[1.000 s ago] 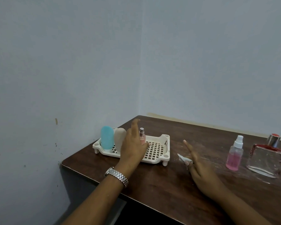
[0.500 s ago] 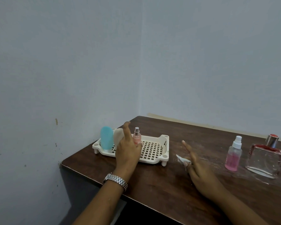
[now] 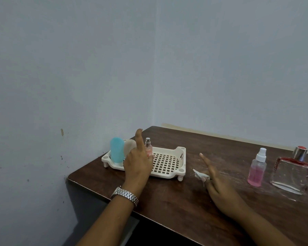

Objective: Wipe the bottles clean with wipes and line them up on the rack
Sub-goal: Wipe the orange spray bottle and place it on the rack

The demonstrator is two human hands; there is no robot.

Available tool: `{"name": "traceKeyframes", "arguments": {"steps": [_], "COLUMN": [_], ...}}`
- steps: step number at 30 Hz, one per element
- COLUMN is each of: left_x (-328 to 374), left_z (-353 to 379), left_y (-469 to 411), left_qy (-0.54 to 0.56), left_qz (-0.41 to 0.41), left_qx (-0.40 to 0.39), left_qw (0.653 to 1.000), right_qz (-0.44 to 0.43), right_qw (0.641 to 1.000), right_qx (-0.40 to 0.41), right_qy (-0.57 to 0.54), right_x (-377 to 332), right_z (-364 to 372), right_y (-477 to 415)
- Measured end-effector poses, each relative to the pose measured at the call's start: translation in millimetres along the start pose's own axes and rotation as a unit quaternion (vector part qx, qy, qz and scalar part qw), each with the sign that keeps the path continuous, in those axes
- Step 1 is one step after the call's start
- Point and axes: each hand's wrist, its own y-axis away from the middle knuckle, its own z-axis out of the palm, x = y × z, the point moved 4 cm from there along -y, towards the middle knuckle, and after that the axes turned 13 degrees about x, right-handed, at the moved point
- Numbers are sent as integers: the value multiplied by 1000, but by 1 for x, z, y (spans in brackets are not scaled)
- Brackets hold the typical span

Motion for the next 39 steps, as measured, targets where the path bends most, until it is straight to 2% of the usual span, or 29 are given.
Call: {"name": "traceKeyframes", "arguments": {"steps": [12,23,31,33,36,39], "left_x": [2,6,15,26,48,70], "left_z": [2,0,-18,-23,-28,-22], "left_y": [3,8,10,11,13,22], "left_qy": [-65,-111,-97,-84,-38,11], "left_qz": [66,80,62,65,86,141], "left_qx": [-7,-17,-26,-5,38,44], "left_qw": [996,990,993,994,995,989], "right_qz": [-3,-2,-19,-14,-11,-28], "right_qw": [1000,1000,1000,999,999,997], "right_qx": [-3,-8,-4,1,13,25], "right_qy": [5,2,22,30,43,70], "right_x": [2,0,7,11,18,29], "right_z": [1,0,1,1,-4,-18], "right_y": [0,1,-2,-3,-4,-5]}}
